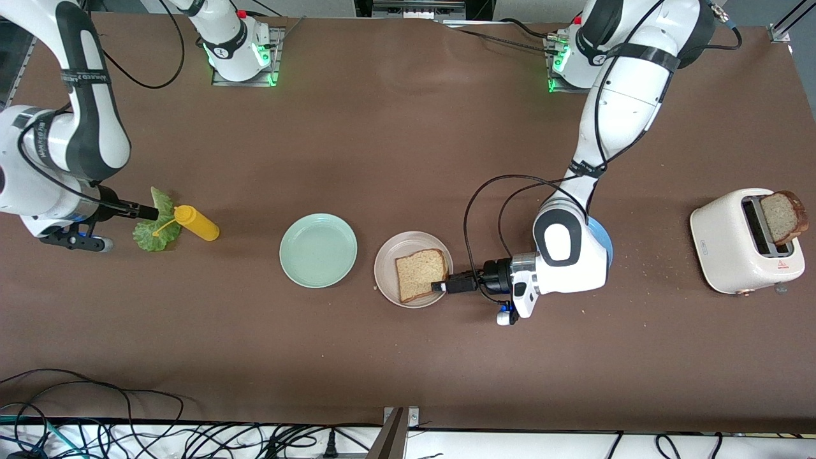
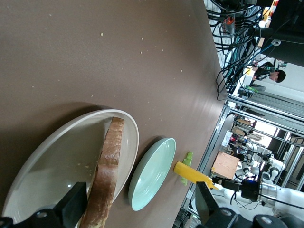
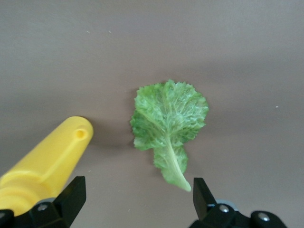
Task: Make sandwich on beige plate with both arms
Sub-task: 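Release the bread with the left gripper while the right gripper lowers to lettuce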
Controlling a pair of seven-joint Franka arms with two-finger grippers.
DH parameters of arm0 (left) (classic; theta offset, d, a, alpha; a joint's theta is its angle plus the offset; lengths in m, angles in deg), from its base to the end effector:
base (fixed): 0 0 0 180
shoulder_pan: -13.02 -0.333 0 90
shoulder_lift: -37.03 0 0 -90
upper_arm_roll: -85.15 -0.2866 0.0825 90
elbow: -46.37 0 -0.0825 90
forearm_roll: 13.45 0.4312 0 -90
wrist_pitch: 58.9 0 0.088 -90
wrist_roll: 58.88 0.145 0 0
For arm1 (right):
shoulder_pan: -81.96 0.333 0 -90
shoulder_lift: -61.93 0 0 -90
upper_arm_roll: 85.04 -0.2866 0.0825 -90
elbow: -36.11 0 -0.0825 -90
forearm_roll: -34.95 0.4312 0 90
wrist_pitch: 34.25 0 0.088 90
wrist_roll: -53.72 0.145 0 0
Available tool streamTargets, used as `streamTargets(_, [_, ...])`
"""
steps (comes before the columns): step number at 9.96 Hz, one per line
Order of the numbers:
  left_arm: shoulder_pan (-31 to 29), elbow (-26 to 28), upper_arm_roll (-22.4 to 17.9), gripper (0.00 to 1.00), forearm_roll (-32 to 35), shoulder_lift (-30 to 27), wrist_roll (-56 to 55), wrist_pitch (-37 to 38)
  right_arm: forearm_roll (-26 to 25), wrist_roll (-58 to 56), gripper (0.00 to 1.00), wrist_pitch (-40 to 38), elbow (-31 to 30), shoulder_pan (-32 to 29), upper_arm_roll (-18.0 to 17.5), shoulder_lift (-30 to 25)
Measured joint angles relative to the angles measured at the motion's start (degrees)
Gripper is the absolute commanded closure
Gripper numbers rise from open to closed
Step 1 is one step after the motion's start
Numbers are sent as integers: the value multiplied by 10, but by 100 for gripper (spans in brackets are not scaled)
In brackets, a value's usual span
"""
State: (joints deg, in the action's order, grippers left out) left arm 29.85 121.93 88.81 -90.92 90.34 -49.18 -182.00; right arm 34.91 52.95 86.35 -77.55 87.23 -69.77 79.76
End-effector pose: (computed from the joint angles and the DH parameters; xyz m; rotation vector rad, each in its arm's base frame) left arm 0.7067 -0.3306 0.1281 1.9961 0.3953 -0.2178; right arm 0.5947 -0.1080 0.2043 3.0541 -0.2383 -0.2859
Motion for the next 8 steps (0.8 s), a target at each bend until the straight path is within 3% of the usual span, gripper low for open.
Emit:
streamTargets(3, [0, -2, -3, 0, 5, -2, -9, 0, -2, -32, 0, 57, -44, 0, 15, 6])
streamTargets(8, [-8, -3, -16, 0, 56, -2, -20, -2, -2, -48, 0, 111, -48, -6, 28, 61])
